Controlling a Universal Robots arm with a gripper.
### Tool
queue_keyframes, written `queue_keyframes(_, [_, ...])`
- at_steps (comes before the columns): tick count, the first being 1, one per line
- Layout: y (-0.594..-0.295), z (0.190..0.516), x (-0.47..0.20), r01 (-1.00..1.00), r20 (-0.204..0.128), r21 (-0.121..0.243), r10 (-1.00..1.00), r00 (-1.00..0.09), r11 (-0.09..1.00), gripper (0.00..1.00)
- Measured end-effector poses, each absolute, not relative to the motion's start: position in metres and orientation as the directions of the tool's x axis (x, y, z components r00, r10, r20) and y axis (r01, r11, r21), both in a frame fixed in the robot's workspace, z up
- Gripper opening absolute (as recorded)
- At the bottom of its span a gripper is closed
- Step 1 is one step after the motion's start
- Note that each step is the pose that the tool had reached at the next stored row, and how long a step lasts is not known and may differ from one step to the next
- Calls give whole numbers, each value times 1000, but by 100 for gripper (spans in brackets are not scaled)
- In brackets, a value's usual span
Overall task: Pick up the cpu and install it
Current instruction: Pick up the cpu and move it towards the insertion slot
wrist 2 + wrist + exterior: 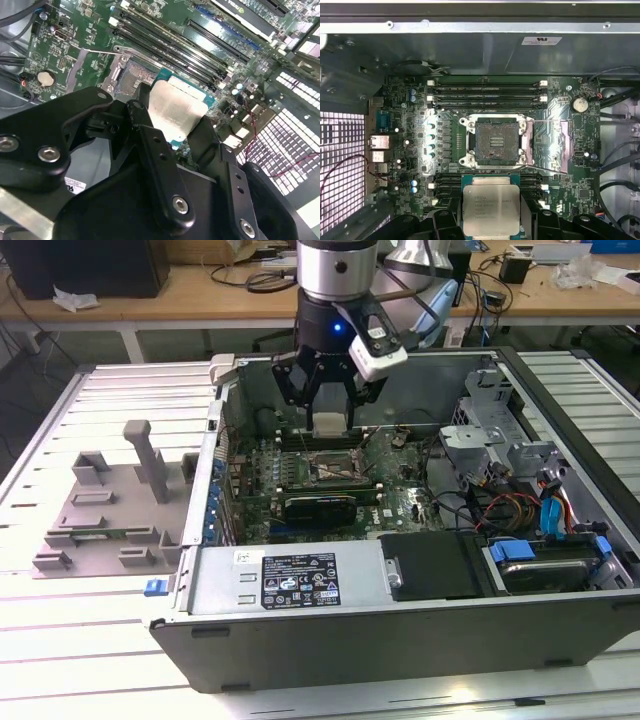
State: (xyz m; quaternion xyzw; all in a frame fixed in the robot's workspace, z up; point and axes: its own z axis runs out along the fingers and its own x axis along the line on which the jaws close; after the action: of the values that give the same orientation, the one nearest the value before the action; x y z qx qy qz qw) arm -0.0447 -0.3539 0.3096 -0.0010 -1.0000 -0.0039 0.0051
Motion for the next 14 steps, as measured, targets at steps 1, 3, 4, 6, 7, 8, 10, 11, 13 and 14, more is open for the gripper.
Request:
queue_keyframes(1, [-354,308,-45,2,10,7,2,-1000,1000,55])
queue_keyframes(3, [-353,306,-45,2,8,6,2,-1000,1000,55])
queue_keyframes(4, [-353,305,-45,2,6,6,2,-1000,1000,55])
queue_keyframes(6, [-353,302,-45,2,-2,5,2,-1000,1000,55])
queue_keyframes(7, [-353,301,-45,2,-8,5,2,-1000,1000,55])
queue_keyframes(8, [-352,300,-45,2,-13,5,2,-1000,1000,55])
queue_keyframes(10, [-349,296,-45,2,-20,5,2,-1000,1000,55])
queue_keyframes(11, [-347,295,-45,2,-21,5,2,-1000,1000,55])
queue_keyframes(13, [-343,292,-45,2,-23,5,2,-1000,1000,55])
queue_keyframes(14, [-341,291,-45,2,-23,5,2,-1000,1000,55])
